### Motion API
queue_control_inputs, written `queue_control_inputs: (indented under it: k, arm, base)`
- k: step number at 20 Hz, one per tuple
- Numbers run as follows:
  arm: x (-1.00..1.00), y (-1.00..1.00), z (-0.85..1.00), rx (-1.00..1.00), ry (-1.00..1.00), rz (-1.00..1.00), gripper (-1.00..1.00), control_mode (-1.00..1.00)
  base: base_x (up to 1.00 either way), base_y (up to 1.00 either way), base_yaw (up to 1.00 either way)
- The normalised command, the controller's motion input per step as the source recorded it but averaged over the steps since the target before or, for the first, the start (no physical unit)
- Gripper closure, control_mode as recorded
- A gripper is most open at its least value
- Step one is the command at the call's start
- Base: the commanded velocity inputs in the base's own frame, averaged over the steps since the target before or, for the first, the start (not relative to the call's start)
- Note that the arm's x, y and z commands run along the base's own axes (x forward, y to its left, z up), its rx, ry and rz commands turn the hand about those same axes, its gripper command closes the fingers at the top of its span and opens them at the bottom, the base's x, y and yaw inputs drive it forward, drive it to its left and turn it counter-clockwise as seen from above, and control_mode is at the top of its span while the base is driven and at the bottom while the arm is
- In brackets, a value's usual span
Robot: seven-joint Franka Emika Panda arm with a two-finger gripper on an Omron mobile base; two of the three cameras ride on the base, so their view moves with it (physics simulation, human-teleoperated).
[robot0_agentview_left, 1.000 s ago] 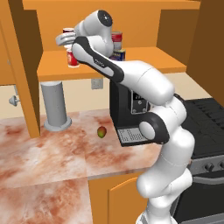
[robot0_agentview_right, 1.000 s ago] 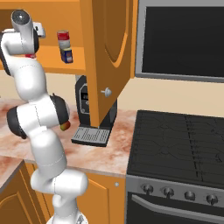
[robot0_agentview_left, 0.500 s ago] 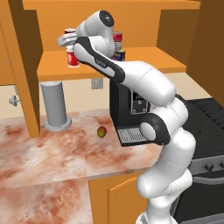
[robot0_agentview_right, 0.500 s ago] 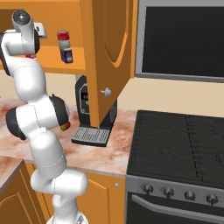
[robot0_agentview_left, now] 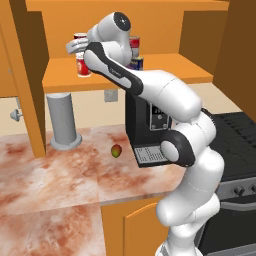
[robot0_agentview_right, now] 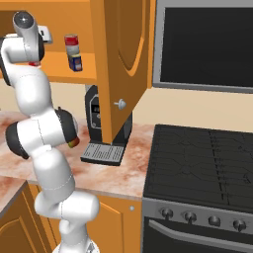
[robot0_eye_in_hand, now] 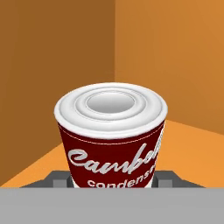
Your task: Stack two cans on top of the other two cans in the cabinet.
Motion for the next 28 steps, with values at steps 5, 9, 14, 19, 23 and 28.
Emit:
queue_control_inputs:
  k: [5, 9, 14, 19, 23, 28]
  arm:
    - [-0.08, 0.01, 0.00, 0.00, 0.00, 0.00, 1.00, -1.00]
    - [-0.07, 0.00, 0.00, 0.00, 0.03, -0.01, 1.00, -1.00]
    - [-0.01, 0.00, -0.08, 0.00, 0.05, -0.01, 1.00, -1.00]
    - [0.11, 0.00, -0.07, 0.00, 0.00, 0.00, 1.00, -1.00]
    - [0.03, 0.00, -0.06, 0.00, 0.00, 0.00, 1.00, -1.00]
    - [0.00, 0.00, -0.15, 0.00, 0.00, 0.00, 1.00, -1.00]
  base:
    - [0.00, 0.00, 0.00]
    - [0.00, 0.00, 0.00]
    - [0.00, 0.00, 0.00]
    - [0.00, 0.00, 0.00]
    - [0.00, 0.00, 0.00]
    - [0.00, 0.00, 0.00]
